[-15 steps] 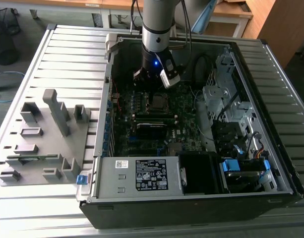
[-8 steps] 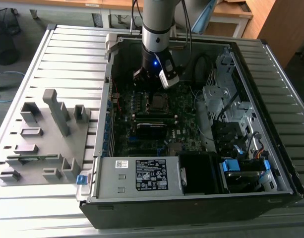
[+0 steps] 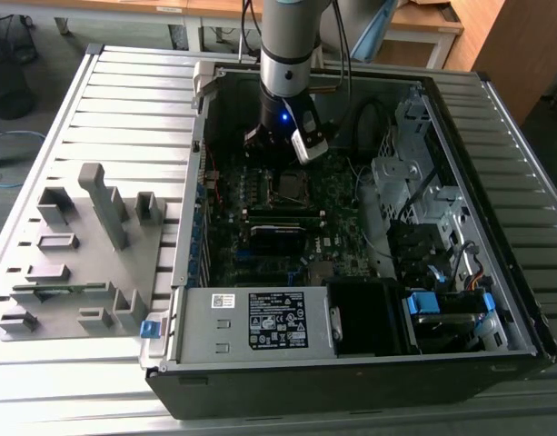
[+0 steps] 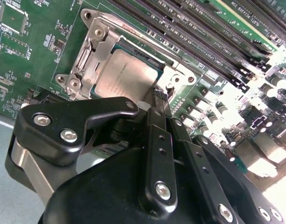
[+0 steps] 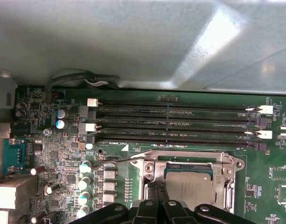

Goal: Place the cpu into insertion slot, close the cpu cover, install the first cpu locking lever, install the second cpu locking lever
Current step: 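Close the cpu cover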

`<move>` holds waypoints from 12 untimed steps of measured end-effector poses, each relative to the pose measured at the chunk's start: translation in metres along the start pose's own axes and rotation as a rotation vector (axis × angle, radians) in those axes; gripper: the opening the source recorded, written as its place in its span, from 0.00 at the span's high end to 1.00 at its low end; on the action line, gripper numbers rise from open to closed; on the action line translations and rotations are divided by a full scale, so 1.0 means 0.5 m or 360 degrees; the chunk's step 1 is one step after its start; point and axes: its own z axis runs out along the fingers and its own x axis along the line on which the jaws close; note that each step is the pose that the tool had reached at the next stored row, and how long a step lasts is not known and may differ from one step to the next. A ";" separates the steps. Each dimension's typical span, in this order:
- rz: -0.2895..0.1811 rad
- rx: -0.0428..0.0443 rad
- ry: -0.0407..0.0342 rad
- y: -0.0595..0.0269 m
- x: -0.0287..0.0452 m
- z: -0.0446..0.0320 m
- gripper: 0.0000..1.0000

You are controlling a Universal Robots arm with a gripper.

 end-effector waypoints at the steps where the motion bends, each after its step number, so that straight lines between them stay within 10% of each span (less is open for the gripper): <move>1: 0.0000 0.0000 0.0000 0.000 0.000 0.000 0.90; 12: 0.0000 0.0000 0.0000 0.000 0.003 0.005 0.90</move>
